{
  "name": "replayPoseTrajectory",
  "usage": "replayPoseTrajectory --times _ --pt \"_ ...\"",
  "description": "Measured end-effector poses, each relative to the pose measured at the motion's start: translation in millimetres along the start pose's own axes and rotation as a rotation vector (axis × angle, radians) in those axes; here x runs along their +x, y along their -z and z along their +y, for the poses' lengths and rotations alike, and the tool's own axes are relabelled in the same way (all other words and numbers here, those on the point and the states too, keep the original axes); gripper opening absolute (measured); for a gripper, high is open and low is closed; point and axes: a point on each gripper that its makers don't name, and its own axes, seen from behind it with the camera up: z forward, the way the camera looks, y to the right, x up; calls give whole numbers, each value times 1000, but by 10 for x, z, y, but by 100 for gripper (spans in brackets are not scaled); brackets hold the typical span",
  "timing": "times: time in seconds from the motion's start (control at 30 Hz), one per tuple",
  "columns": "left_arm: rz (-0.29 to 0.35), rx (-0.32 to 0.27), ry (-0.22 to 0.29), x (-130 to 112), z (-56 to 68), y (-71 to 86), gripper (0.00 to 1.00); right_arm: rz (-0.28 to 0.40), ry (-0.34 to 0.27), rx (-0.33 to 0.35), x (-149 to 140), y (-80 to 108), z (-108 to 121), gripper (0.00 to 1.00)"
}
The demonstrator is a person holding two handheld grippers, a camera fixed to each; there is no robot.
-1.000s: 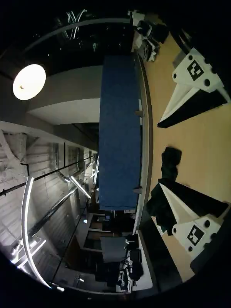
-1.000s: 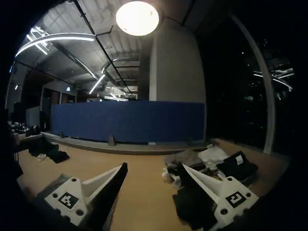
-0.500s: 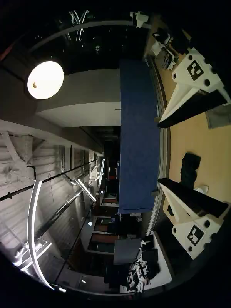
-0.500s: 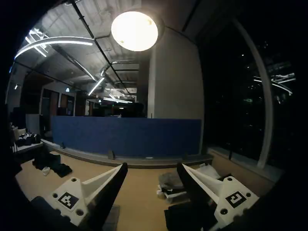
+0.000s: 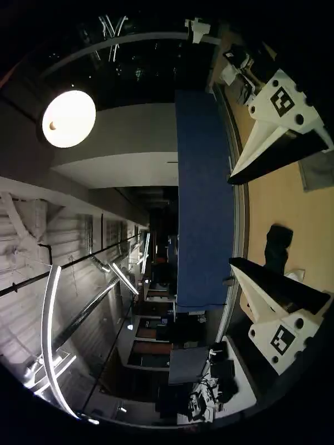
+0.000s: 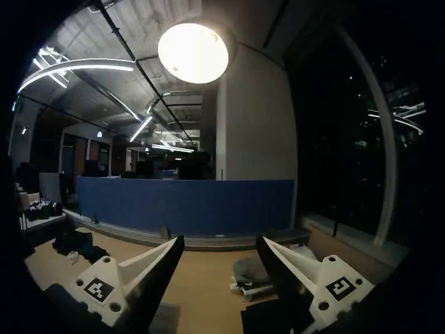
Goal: Fold towel
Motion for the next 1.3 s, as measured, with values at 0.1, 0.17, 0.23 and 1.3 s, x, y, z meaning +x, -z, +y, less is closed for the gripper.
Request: replayPoseTrajectory --times 0.1,0.17,0.23,1.3 --pt "-28 -21 -14 -55 43 -10 97 -21 19 19 -36 11 -45 100" --pt "-52 -43 -21 -95 92 -8 97 -45 33 41 -71 22 -87 100" --pt "-76 -73 -29 -128 147 2 97 -65 49 60 -91 32 -109 100" --pt "-474 -649 -240 -1116 1106 731 97 -507 251 610 -885 665 -957 100"
